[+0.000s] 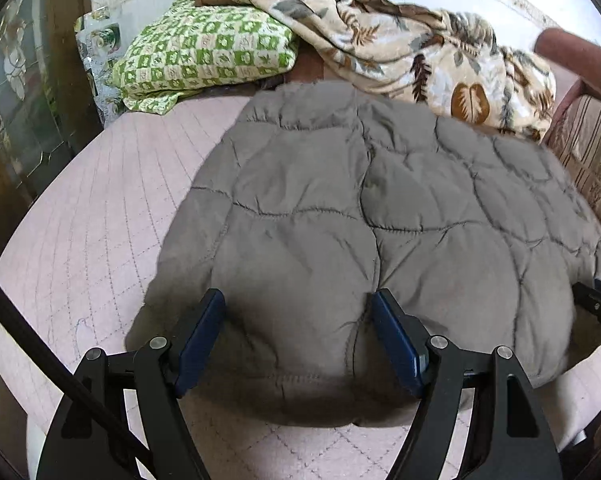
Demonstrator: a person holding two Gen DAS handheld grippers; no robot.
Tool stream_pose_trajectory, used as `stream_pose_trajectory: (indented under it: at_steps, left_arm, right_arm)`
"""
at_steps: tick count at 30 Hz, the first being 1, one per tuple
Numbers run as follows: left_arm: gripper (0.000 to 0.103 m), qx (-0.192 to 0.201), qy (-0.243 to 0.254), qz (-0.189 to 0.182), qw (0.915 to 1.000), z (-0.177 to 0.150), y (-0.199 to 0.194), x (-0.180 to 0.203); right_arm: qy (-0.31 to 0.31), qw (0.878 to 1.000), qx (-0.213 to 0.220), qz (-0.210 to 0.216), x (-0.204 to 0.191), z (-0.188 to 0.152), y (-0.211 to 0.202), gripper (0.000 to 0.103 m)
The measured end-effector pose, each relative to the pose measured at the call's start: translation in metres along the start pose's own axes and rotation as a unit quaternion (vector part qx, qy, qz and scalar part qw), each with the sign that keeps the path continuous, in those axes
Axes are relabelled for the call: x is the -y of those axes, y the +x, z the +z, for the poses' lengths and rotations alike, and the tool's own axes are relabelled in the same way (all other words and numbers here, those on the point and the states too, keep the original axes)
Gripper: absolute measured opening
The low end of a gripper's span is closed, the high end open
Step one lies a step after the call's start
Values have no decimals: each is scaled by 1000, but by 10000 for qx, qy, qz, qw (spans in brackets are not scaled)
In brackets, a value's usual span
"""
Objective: Fold large clothes
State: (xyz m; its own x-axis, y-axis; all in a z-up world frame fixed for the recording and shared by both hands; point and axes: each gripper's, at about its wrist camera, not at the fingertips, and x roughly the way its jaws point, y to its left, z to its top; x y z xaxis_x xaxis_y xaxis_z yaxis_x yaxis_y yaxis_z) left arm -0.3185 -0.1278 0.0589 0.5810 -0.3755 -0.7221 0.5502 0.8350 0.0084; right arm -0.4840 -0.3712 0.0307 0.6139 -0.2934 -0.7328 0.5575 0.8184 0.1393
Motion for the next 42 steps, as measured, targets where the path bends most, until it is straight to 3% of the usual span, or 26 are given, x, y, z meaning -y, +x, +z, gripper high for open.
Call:
stream_pose_trajectory:
  at_steps: [6, 12, 19, 24, 37, 42]
  left_arm:
    - [75, 235, 73, 201, 9995, -2, -5, 9]
    - [75, 471, 68, 150, 9988, -19, -31, 15]
    - [75, 414, 153, 87, 9990, -27, -32, 20]
    - [75, 360, 117, 62, 9993, -26, -26, 18]
    - [75, 343, 156, 51, 9993, -24, -21, 20]
    - [75, 378, 131, 32, 9992, -23, -23, 20]
  right_arm:
    - [-111, 9999, 119, -35, -4, -2, -2, 84]
    - [-374, 9960, 789, -181, -18, -17, -40, 84]
    - [135, 9966, 760, -297, 3, -24, -42, 84]
    - [512, 9974, 377, -331, 22, -26, -23, 84]
    - [303, 9979, 292, -499, 15, -25, -11, 86]
    - [160, 9966, 550, -598, 8, -25, -22, 87]
